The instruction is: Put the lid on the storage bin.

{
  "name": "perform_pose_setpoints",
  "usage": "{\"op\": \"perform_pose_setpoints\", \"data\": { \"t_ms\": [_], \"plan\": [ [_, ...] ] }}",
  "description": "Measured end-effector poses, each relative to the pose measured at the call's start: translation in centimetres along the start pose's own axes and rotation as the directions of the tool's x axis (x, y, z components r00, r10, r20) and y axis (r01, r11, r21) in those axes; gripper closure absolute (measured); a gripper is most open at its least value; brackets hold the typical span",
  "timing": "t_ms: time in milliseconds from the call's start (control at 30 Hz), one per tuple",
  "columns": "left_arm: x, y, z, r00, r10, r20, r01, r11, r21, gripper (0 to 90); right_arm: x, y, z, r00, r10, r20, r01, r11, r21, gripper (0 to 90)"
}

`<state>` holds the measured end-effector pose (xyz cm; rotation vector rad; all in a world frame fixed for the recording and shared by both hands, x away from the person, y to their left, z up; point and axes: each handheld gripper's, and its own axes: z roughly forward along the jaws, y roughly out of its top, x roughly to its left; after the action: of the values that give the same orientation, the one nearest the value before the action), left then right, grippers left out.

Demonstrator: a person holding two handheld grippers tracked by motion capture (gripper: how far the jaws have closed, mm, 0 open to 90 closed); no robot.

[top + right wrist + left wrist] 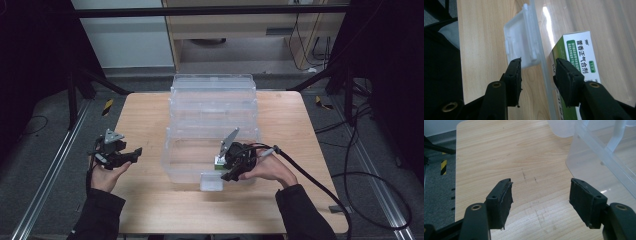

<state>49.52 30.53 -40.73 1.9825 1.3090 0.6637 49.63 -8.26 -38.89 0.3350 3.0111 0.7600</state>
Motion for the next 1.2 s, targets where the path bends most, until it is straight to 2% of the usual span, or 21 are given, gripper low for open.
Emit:
{"op": "perform_pose_setpoints", "data": {
  "t_ms": [433,733,1000,1200],
  "plan": [
    [-0.4,0.3,0.2,0.9999,0.016,0.001,-0.016,0.9998,0.007,33.9,0.0,0.0,1.2,0.9999,0.000,-0.015,0.000,1.000,0.005,56.3],
    [-0.3,0.9,-0.4,0.9996,0.023,0.017,-0.022,0.9996,-0.016,33.9,-0.3,0.2,2.2,0.9994,-0.007,-0.035,0.008,1.000,0.024,58.4],
    [-0.5,2.1,-1.1,0.9987,0.043,0.028,-0.042,0.9978,-0.051,33.9,-0.5,0.2,2.3,0.9994,-0.011,-0.034,0.012,1.000,0.024,61.4],
    [-1.0,2.9,-1.1,0.9947,0.086,0.057,-0.082,0.9947,-0.062,34.1,-0.5,0.2,2.3,0.9992,-0.015,-0.037,0.016,1.000,0.026,62.0]
  ]
}}
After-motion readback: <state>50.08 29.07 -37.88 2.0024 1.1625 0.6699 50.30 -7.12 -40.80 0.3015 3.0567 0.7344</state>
